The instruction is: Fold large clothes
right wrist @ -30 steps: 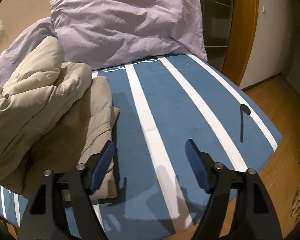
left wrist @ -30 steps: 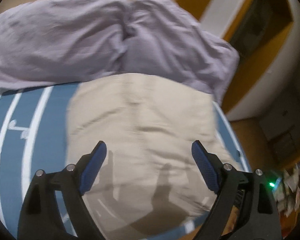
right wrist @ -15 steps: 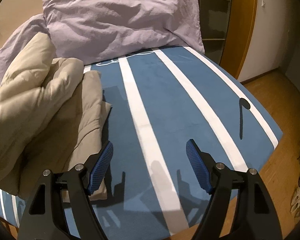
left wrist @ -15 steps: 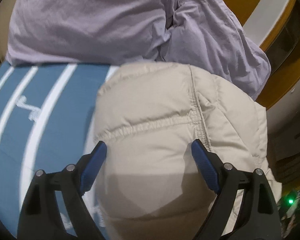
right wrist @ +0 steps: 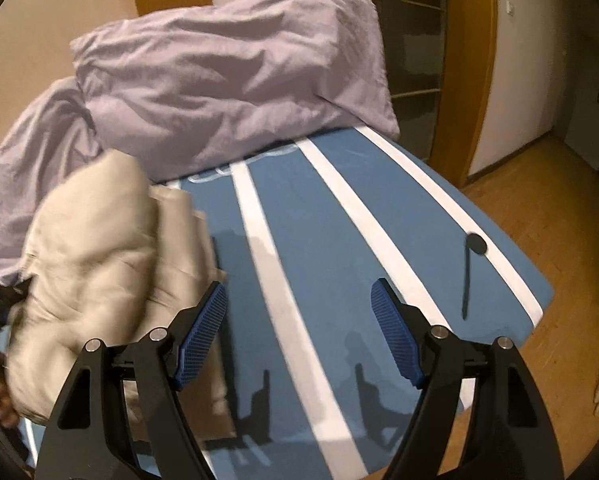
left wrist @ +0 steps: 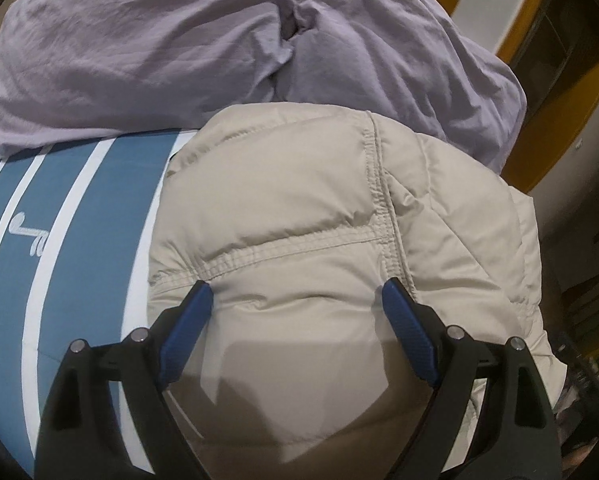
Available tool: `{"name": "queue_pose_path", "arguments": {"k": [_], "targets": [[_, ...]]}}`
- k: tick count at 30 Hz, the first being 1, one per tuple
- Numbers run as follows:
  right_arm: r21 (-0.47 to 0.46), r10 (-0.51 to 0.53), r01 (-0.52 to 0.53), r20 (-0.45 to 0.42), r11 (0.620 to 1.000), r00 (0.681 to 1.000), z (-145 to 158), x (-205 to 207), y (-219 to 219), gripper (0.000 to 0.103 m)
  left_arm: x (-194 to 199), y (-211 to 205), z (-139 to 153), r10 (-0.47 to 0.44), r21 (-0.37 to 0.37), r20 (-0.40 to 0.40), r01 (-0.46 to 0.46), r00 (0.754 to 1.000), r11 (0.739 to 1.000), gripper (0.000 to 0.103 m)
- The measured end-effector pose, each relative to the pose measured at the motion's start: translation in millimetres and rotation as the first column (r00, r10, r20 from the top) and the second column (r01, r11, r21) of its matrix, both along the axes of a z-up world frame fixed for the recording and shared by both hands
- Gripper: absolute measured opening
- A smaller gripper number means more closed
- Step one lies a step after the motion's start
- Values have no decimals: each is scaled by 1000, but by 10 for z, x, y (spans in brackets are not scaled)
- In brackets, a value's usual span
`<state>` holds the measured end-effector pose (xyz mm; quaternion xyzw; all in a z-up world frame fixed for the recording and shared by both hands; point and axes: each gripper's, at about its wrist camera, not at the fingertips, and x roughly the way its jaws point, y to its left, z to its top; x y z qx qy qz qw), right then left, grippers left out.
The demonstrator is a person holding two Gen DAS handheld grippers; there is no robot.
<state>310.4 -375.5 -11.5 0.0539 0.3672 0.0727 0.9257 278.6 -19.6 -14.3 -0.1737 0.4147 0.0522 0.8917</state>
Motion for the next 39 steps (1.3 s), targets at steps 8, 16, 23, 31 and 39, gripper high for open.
{"name": "queue_pose_path", "arguments": {"k": [8,16,23,31,39], "targets": [[65,186,-187,28,980,982,198,-49,466,42,48,-108,-76,-4,42,15,4,1000,999,88],[28,328,-329,42,944,944,158,-169,939,30,49,-74,-86,-4,41,18,3,1000,999,89],[-10,323,-323,1,946,946,-84,-97,1020,30,48,-75,-81,-7,44,22,6,1000,999,92],[-7,322,-322,-3,947,947,-342,-61,1014,30,35,-144,-50,-31,88,30,28,999,996,101],[32,318,-318,19,947,948,-516,-50,970,30,35,-220,-58,-42,130,33,37,999,991,101]]}}
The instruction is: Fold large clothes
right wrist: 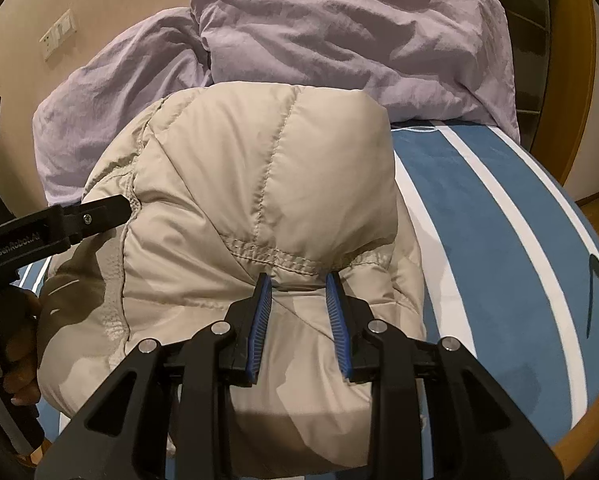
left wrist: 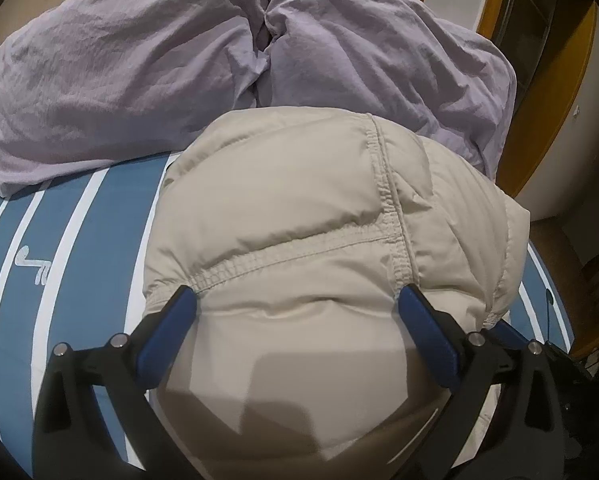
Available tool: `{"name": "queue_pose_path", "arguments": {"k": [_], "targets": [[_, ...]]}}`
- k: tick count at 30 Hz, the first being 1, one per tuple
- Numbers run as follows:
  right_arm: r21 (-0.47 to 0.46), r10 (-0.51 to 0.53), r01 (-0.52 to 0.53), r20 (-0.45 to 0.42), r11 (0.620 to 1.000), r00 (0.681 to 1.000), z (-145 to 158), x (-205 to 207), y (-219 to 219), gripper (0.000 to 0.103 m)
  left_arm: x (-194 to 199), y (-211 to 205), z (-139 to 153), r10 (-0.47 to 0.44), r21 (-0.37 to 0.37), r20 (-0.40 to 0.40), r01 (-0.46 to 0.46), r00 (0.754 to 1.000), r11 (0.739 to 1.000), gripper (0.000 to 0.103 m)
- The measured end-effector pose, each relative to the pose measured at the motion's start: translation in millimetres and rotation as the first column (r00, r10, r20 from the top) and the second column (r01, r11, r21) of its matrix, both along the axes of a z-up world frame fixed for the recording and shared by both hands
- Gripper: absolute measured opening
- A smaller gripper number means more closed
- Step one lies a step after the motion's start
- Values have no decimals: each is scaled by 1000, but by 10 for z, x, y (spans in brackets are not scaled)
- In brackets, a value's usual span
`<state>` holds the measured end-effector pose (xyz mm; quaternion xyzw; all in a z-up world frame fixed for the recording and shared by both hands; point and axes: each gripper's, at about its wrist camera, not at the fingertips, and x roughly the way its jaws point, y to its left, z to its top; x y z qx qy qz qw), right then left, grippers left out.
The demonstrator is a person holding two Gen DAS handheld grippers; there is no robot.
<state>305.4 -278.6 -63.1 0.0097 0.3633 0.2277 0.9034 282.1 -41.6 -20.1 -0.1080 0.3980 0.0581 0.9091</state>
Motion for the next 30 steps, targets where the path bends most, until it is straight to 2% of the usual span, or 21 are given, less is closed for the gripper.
{"name": "queue_pose_path", "arguments": {"k": [9,19,25,28,30], "targets": [[6,8,-8,14,1000,1000,-98,2,-28,30,-31,-39,37,-22,26,5,22,1000,999,101],[36,11,-12,28,999,1000,-156,4,-56,30,-43,54,174,6,-8,23,-5,1000,1000,101],[41,9,-10,27,999,1000,-153,-1,-67,30,5,10,91,-6,19,0,6,1000,1000,101],[23,10,-10,28,1000,1000,-117,1,-54,31,11,-84,-9,-17,111,8,16,1000,994,101],[6,15,-15,28,1000,999,-87,4,-48,31,18,-71,-35,-14,107,14,12,1000,994,101]]}}
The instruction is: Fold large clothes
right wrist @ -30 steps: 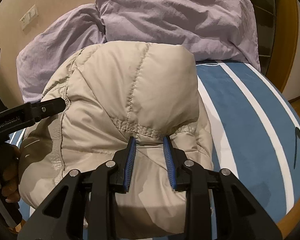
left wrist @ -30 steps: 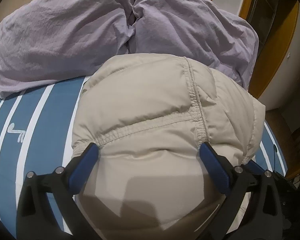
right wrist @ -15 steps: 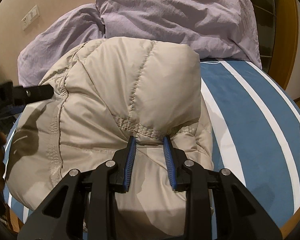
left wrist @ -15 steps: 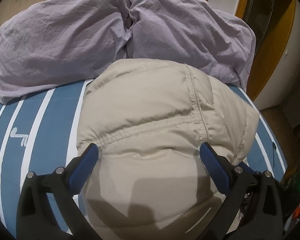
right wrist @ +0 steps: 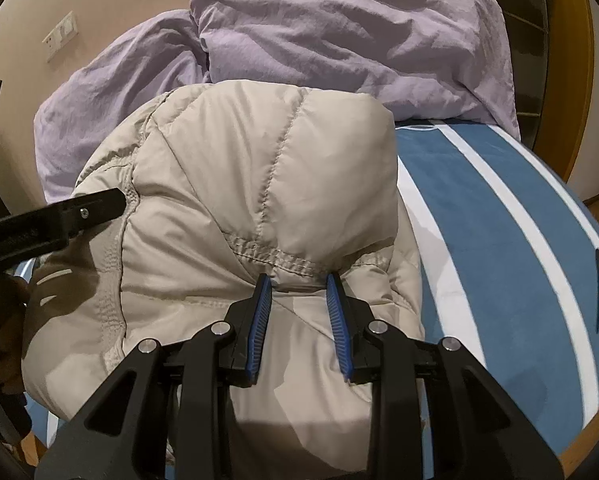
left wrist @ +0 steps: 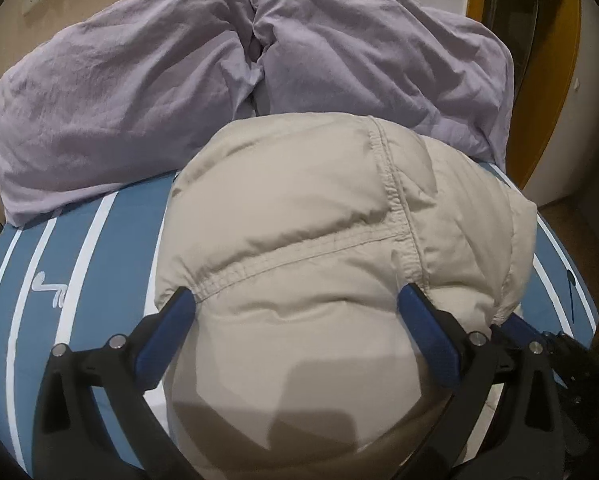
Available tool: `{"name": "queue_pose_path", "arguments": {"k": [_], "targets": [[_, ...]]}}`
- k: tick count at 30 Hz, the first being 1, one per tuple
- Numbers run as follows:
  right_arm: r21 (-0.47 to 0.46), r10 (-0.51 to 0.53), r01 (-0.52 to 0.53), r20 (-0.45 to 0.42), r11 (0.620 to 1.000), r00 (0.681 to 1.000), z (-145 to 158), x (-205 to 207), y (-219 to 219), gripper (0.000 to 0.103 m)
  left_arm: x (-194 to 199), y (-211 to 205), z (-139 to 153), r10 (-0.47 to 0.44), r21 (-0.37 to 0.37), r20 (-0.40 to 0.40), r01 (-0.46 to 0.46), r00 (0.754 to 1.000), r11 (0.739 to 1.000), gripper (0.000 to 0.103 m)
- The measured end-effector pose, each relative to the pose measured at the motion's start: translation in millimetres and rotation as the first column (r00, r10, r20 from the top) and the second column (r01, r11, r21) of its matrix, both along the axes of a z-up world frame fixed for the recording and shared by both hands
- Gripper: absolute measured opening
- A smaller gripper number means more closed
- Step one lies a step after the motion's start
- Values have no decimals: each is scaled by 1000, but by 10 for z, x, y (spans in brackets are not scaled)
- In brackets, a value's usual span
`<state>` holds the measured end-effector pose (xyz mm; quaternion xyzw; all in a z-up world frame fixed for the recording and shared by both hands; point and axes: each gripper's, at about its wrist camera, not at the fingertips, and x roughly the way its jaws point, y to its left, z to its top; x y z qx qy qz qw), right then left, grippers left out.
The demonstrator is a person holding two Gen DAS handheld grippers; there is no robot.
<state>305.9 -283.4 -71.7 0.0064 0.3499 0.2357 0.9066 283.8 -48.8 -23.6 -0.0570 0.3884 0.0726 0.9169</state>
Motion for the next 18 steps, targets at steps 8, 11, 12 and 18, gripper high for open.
{"name": "queue_pose_path", "arguments": {"k": [8,11,12,18], "targets": [[32,-25,25,7,999,1000,351,129,-57,62,39,50,-48,5,-20,-3,-5,1000,1000,101],[69,-48,46,17,997,999,512,282,-51,63,38,52,-47,4,-22,-4,-4,1000,1000,101],[72,-53,52,16,996,998,535,327,-40,63,40,50,-48,4,-23,-3,-4,1000,1000,101],[41,-87,85,49,996,995,695,644,193,63,49,65,-51,5,-31,-2,-5,1000,1000,101]]}}
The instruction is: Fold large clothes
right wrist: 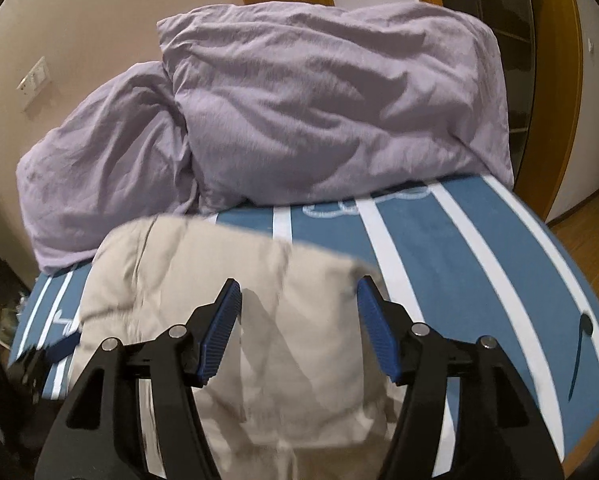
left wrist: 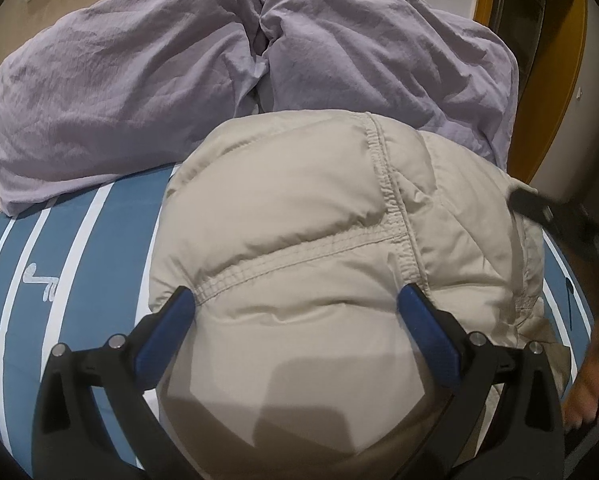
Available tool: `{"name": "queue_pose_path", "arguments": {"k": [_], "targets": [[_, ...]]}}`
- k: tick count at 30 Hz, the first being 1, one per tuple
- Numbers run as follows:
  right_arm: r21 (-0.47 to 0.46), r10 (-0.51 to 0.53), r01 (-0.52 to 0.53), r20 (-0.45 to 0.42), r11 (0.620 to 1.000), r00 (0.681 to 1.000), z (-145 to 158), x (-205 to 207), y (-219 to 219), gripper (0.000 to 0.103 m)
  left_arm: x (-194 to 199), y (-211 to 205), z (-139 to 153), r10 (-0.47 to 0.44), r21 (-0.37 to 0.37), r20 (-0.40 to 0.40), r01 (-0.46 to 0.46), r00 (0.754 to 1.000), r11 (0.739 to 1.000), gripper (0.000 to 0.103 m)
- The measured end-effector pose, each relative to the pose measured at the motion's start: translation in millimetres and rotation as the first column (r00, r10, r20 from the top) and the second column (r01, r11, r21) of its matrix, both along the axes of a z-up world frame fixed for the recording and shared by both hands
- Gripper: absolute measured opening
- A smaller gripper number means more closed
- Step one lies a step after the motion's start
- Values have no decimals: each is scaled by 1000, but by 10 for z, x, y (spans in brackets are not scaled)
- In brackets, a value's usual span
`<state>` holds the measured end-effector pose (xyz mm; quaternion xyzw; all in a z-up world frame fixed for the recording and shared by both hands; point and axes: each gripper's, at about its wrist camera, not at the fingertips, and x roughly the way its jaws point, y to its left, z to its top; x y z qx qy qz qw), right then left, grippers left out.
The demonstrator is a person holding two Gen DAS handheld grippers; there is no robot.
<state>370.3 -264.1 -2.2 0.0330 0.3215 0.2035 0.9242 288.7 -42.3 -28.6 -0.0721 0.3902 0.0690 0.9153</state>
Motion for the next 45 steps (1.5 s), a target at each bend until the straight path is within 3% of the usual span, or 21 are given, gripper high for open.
{"name": "queue_pose_path", "arguments": {"k": [4,9,20,26,30,37,45], "targets": [[-12,-14,14,18,1000,1000,17,161,150,63,4,10,-4,3,-4,1,-3,1000,1000,101],[-43,-24,23,-7,999,1000,-180,288,239,63,-3,7,-5,3,-6,2,-3,1000,1000,101],[-13,-41,40,-47,999,998,-493,370,189,63,5,-61,49,-15,8,-1,15,1000,1000,101],[-14,-52,51,-51,999,997,-553,375,177,63,39,2,156,-12,-54,-19,11,1000,998,101],[-23,-56,55,-46,998,997,-578,374,181,63,130,106,311,18,-82,12,-17,1000,997,101],[-45,-66,64,-33,997,997,-602,360,211,63,420,173,513,57,-59,63,-53,996,997,101],[-49,-64,62,-31,997,997,-607,352,212,64,609,110,197,79,18,-6,-79,997,997,101]]}}
